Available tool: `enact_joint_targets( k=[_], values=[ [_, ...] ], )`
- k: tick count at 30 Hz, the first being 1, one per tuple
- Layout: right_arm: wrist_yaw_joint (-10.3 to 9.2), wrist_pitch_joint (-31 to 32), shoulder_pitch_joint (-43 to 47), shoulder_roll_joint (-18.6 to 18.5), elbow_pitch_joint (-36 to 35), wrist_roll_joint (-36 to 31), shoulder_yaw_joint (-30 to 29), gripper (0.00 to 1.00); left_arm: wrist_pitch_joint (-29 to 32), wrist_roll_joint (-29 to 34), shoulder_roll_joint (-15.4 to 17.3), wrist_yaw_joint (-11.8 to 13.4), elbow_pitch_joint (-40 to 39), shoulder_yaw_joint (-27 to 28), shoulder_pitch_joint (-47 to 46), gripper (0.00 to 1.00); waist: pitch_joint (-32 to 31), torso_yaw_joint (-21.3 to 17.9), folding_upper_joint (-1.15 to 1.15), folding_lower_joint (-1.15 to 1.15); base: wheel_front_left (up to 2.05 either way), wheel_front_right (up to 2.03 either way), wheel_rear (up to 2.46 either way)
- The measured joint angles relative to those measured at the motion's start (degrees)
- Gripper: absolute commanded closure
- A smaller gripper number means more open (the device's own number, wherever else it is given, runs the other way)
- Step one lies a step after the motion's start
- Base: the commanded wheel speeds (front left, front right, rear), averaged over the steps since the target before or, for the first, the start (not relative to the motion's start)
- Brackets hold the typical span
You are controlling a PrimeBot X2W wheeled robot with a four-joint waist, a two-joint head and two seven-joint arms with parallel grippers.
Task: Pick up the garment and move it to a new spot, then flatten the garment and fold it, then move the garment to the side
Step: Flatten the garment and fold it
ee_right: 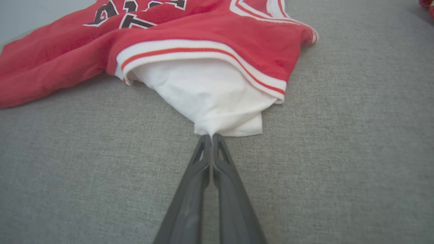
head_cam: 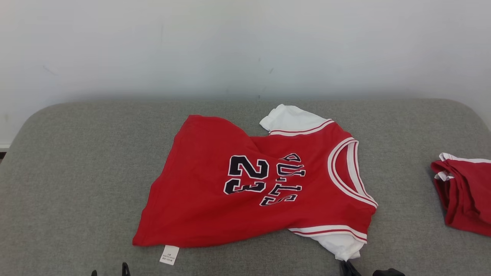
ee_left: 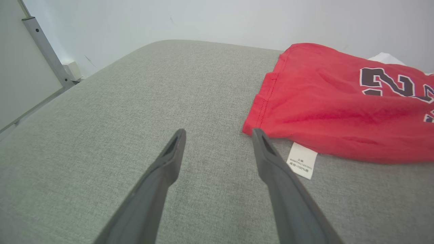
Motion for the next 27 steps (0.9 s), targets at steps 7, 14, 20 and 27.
enact_joint_targets(
  k=[7,14,20,27],
  values=[
    [0.0,0.01,0.1,0.0,-2.79,0.7,-0.22,1.0,0.0,-0.36,0.0,0.09,0.04,-0.01,0.09,0.0,0.29,-0.81,0.0,0.0,0.0,0.0,0.0],
    [0.0,0.0,-0.05,-0.14,-19.3,4.23,2.7,1.0,0.0,-0.42,0.01,0.1,0.11,-1.57,0.01,0.0,1.01,-1.12,0.0,0.0,0.0,0.0,0.0],
    [0.0,0.0,-6.2,-2.18,-19.28,6.23,5.82,0.45,0.0,-0.45,0.0,-0.08,1.36,-5.15,-0.43,0.0,1.56,-0.06,0.0,0.0,0.0,0.0,0.0],
    [0.0,-0.09,-15.48,-3.14,-2.86,2.5,1.14,0.0,0.0,-0.55,-0.02,0.01,2.6,-8.14,-1.71,0.0,1.93,3.19,0.01,0.0,0.0,0.0,0.0]
  ],
)
